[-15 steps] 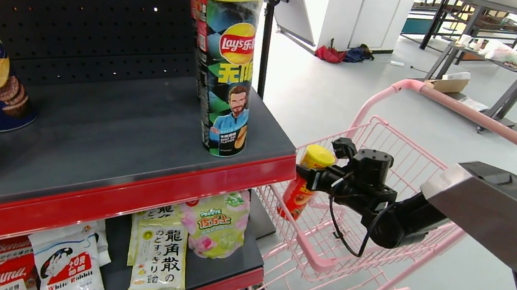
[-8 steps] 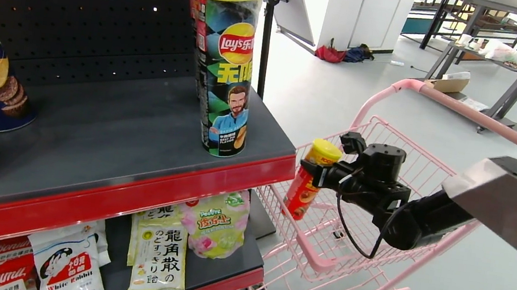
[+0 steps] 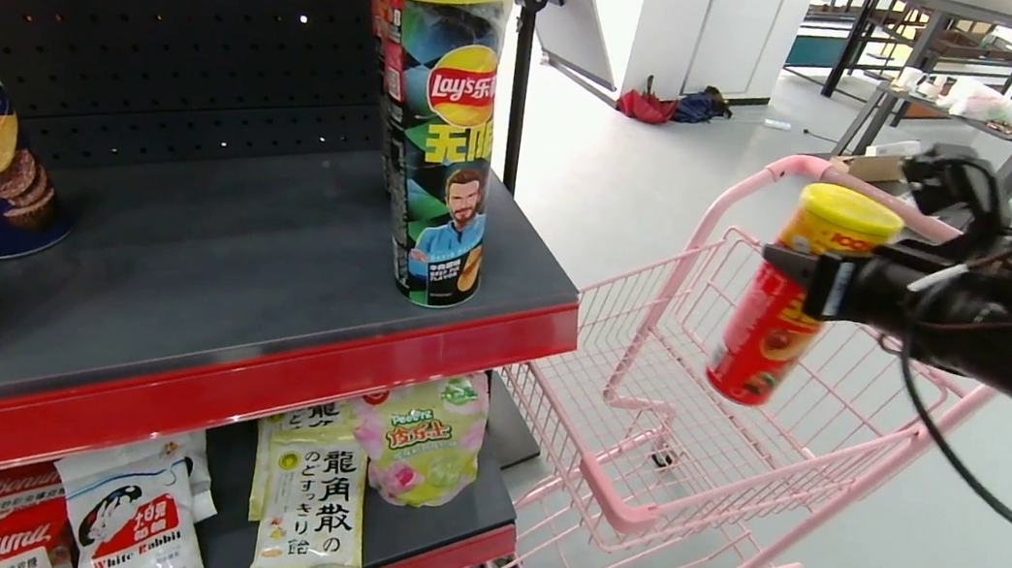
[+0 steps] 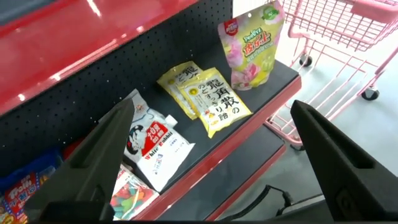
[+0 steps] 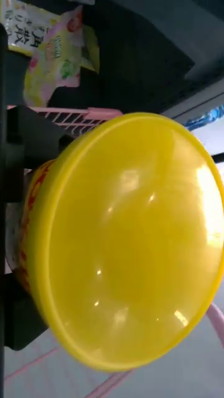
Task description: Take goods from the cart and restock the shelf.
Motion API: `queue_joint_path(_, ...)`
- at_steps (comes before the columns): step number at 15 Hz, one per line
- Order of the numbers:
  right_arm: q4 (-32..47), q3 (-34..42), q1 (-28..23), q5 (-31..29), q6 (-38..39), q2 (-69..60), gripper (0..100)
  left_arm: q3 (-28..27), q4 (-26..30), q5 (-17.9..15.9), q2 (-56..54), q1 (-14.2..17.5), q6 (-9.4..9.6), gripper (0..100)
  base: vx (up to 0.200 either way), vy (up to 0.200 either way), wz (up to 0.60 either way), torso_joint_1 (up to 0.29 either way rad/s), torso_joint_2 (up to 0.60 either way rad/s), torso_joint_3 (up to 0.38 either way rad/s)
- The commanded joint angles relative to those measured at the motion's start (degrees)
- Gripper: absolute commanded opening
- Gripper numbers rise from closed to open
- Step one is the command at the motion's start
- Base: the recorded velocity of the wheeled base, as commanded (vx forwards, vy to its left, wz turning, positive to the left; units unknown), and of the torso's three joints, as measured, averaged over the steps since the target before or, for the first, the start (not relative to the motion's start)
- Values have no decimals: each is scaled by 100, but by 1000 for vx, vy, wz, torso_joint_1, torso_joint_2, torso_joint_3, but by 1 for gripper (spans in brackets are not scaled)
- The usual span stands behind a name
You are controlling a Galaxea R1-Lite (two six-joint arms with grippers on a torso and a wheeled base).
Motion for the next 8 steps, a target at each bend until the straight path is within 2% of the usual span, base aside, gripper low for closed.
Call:
queue_joint_path(1, 2190, 808, -345, -484, -267, -2812, 0, -217, 2, 171, 225, 50, 6, 100, 0, 0, 0, 0, 0, 0)
queue_joint_path(3, 2717, 1739, -459, -536, -496, -4288, 0, -226, 2, 75, 190, 24, -21, 100, 0, 0, 0, 0, 0, 0)
queue_joint_path(5, 3095, 2231, -995, -747, -882, -4939, 0, -32, -7, -39, 5, 24, -29, 100, 0, 0, 0, 0, 0, 0)
queue_joint_path(8, 3095, 2337, -1347, -703, -865, -5070, 0, -6, -16, -75, 5, 24, -29, 100, 0, 0, 0, 0, 0, 0)
